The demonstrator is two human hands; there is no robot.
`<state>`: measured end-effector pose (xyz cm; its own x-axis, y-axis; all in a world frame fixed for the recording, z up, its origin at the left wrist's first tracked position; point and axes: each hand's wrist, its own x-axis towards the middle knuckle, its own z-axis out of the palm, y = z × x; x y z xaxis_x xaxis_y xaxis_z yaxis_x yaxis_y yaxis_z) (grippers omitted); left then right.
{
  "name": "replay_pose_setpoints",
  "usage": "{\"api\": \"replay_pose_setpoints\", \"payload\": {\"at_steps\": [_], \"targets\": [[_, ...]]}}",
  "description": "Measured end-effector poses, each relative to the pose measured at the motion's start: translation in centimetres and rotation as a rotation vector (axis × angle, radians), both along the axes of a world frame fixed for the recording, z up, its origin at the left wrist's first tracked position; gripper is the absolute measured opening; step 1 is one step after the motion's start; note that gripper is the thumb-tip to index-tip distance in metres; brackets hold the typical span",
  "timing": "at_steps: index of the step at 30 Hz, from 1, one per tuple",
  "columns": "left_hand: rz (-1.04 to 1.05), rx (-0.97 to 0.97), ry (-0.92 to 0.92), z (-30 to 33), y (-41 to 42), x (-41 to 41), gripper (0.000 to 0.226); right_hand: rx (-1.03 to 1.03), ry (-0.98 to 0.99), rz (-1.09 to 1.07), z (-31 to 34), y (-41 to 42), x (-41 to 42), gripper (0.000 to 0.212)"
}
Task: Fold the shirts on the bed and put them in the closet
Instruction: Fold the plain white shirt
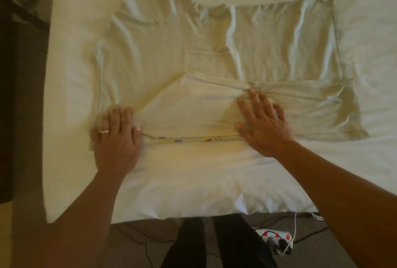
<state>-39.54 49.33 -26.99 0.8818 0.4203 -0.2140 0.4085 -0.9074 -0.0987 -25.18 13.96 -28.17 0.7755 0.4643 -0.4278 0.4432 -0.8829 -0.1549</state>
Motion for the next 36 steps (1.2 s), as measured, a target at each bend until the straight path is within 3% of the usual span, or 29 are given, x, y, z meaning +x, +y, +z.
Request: {"api": "replay_pose_setpoints", "payload": {"at_steps": [3,5,8,10,15,17,20,22,27,36], "targets": [[0.077,-0.031,-0.065,0.7,-0.6,0.3,0.061,0.008,-0.005,-0.030,0.9,0.2,-0.7,0.073],[-0.063,-0.084,-0.074,1.4,-1.8,0.6,0.074,0.047,0.031,-0.027,1.5,-0.4,-1.3,0.078],[-0.373,-0.150,0.061,1.8,-3.6,1.5,0.091,0.047,0.034,-0.020,2.0,-2.4,-2.5,0.086],[-0.400,-0.164,0.140,1.5,-4.0,1.7,0.096,-0.027,-0.030,-0.043,1.9,-4.1,-2.8,0.087],[-0.490,-0.079,0.031,0.4,-2.7,1.6,0.079,-0.115,-0.198,-0.058,1.3,-7.3,-0.8,0.084],[-0.524,-0.044,-0.003,0.0,-2.4,1.7,0.082,-0.123,-0.234,-0.042,1.2,-8.3,0.2,0.081],[-0.513,-0.038,0.028,-0.2,-2.3,1.7,0.091,-0.158,-0.237,-0.034,1.0,-9.0,1.0,0.073],[-0.520,-0.049,0.029,-0.2,-2.3,1.8,0.078,-0.136,-0.234,-0.032,0.9,-9.2,1.1,0.066],[-0.544,-0.136,0.061,1.2,-2.4,1.5,0.066,-0.105,-0.188,-0.007,2.0,-10.1,0.4,0.067],[-0.594,-0.163,0.076,4.0,-4.7,-5.5,0.068,-0.113,-0.142,-0.003,5.2,-12.4,-6.8,0.071]]}}
